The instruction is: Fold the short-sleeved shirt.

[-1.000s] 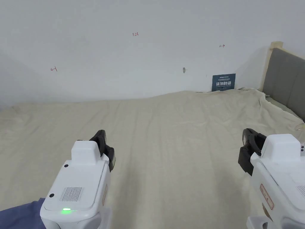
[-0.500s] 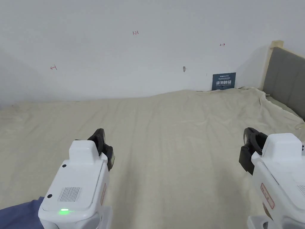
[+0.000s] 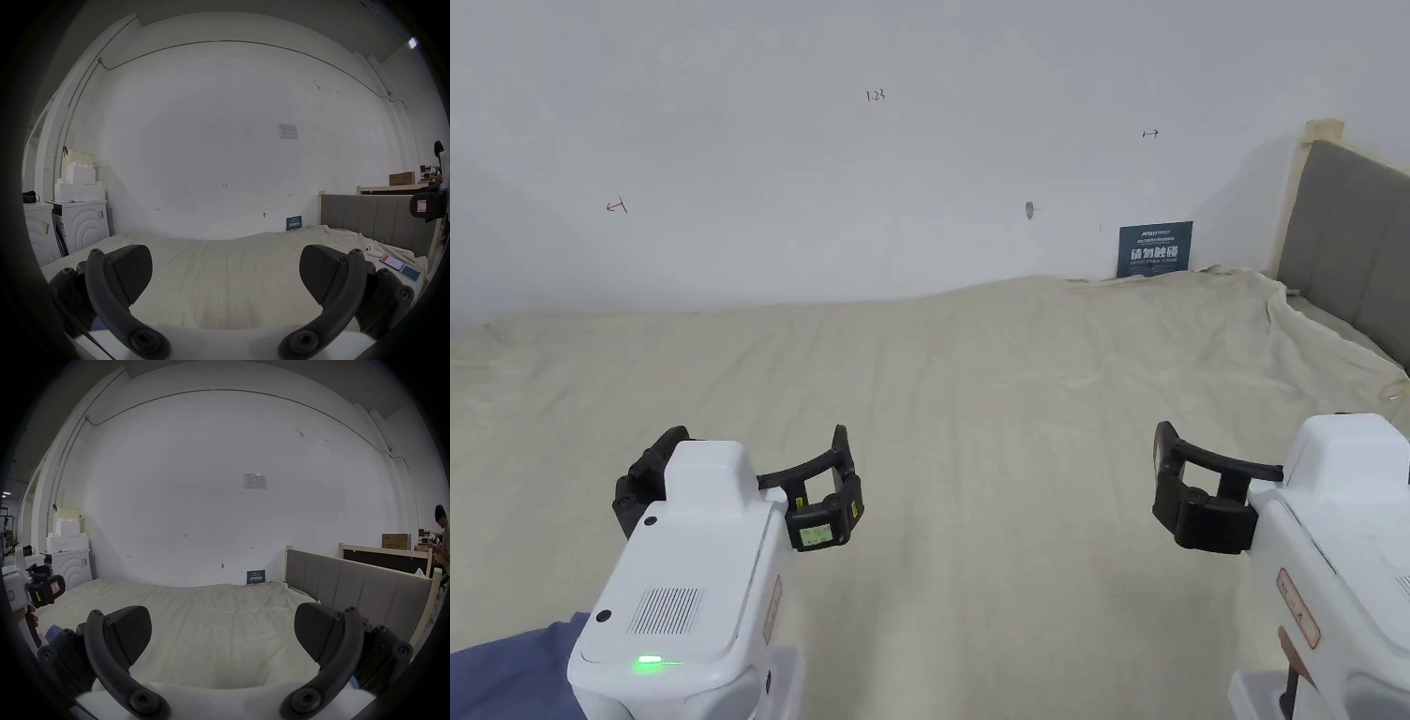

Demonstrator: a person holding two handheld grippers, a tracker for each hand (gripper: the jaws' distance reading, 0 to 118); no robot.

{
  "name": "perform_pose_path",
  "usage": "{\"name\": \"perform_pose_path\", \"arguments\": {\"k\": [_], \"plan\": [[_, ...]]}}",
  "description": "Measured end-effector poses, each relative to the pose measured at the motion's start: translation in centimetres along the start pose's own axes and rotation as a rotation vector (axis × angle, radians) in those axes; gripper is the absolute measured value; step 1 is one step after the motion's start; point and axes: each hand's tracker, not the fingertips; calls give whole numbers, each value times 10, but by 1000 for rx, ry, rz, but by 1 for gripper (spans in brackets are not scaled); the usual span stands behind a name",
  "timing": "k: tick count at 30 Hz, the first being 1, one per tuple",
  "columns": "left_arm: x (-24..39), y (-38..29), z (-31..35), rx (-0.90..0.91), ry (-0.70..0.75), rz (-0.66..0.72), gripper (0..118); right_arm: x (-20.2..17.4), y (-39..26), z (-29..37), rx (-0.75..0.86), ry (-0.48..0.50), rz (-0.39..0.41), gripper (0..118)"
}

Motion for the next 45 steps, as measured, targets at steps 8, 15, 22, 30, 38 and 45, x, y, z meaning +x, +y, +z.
{"name": "perform_pose_path", "arguments": {"k": [8,15,22,30,38,45], "plan": [[1,1,1,9,10,-10,118,-1,0,0,5,3,8,118],[-2,3,2,11,18,-9,118,2,-2,0,14,7,9,118],[-2,3,3,15,20,-12,118,4,-2,-1,18,0,10,118],[-1,2,3,13,11,-21,118,-1,1,2,19,4,14,118],[-1,3,4,15,13,-21,118,-4,4,4,19,5,20,118],[-2,3,5,23,16,-22,118,-6,5,6,22,-1,20,118]]}}
